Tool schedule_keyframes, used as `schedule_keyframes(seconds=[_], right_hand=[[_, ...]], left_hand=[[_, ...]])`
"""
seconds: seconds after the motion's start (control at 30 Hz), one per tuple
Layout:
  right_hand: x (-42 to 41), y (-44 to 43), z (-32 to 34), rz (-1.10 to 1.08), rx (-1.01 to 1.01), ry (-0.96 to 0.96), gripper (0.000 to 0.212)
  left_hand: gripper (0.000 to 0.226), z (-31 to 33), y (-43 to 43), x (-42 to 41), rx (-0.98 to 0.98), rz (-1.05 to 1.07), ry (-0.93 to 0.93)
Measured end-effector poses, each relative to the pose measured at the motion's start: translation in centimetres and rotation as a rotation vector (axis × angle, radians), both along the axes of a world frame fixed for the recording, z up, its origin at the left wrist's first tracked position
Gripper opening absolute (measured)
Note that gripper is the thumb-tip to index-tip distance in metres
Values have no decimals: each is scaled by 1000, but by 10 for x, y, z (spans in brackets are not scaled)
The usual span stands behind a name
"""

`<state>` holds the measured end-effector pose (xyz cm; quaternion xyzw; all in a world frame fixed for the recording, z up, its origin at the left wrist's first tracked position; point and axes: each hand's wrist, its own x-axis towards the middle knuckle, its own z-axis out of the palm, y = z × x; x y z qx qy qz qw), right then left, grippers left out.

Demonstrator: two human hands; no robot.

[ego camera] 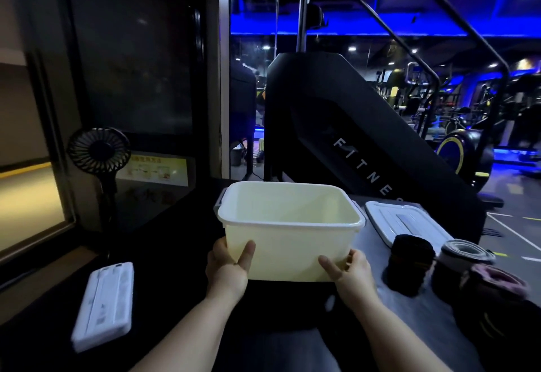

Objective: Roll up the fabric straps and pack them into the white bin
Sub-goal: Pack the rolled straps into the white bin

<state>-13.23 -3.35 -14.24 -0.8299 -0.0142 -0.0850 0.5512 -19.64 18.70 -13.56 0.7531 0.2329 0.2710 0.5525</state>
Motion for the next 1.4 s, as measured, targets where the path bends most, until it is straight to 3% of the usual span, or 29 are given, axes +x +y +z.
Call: schedule_keyframes(seconds=[0.2, 0.27, 0.37, 0.43, 0.47, 0.57, 0.67, 0.87, 1.0, 1.13, 1.4], right_hand=[[-13, -25, 5, 111, 47, 100, 52], [-14, -35, 11, 53, 140, 64, 51], [-19, -45, 31, -75, 319, -68, 47], [-21, -47, 50, -73, 392, -71, 32], [-21, -46, 59, -53, 377, -44, 26], [-18, -41, 78, 31, 238, 74, 40], [-14, -38, 85, 54, 164, 115, 34], [-13, -40, 83, 85, 227, 44, 23], [-15, -39, 67, 39, 173, -59, 7], [-24, -35, 59, -24, 142, -90, 31], [-32, -32, 42, 21, 69, -83, 70]], left_hand=[[21, 12, 7, -32, -163, -229, -52], [28, 15, 15, -40, -161, -291, -47], [47, 21, 26, -43, -164, -148, -83], [26, 32, 29, -41, -244, -61, -180], [23, 39, 30, -40, -277, -42, -208], [32, 58, 31, -34, -317, -88, -183], [21, 64, 34, -27, -277, -141, -118], [17, 67, 39, -24, -289, -184, -148], [7, 54, 42, -23, -189, -162, -123], [14, 44, 40, -18, -95, -121, -116], [15, 17, 40, -14, -88, -58, -91]])
